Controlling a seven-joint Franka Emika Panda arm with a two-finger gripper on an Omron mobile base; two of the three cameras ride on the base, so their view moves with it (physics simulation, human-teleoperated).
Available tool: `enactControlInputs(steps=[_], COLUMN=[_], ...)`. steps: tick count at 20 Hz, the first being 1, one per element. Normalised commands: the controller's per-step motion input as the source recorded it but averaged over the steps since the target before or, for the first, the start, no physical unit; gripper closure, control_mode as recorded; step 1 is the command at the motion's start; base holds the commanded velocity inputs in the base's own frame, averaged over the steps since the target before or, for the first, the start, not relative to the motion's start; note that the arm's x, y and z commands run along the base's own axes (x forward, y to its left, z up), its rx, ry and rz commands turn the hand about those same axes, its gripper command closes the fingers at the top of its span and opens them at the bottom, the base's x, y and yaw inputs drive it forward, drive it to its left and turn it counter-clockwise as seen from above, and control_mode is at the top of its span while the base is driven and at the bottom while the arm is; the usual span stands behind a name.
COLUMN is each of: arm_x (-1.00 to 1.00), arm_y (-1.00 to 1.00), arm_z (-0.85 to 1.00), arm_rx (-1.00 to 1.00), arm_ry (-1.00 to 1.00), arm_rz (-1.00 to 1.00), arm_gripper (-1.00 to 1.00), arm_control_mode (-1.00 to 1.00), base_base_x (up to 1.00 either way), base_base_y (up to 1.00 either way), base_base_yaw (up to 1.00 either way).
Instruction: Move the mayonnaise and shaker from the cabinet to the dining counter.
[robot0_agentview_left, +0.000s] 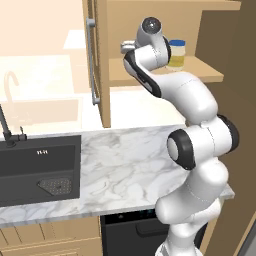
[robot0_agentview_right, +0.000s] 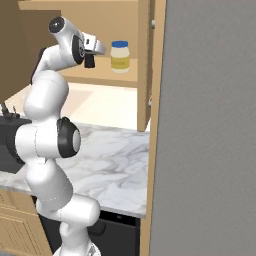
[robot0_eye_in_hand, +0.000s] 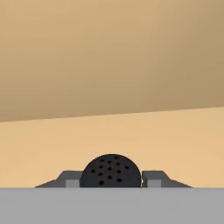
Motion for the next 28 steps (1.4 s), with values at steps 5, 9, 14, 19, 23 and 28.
enactControlInputs(steps=[5,9,14,19,23,28], arm_x=[-0.93,-1.00,-1.00,-1.00,-1.00,-1.00], arm_y=[0.00,-0.18,-0.02,0.00,-0.01,-0.15], arm_z=[-0.21,-0.02,0.37,0.66,0.51,0.08], arm_rx=[0.00,0.01,0.00,0.00,0.00,0.00], arm_ry=[-0.07,-0.18,-0.12,-0.05,0.00,0.00], arm_rz=[0.00,0.00,0.00,0.00,0.00,0.00], arm_gripper=[1.00,1.00,1.00,1.00,1.00,1.00], arm_control_mode=[-1.00,-1.00,-1.00,-1.00,-1.00,-1.00], base_base_x=[0.00,0.00,0.00,0.00,0.00,0.00], base_base_y=[0.00,0.00,0.00,0.00,0.00,0.00], base_base_yaw=[0.00,0.00,0.00,0.00,0.00,0.00])
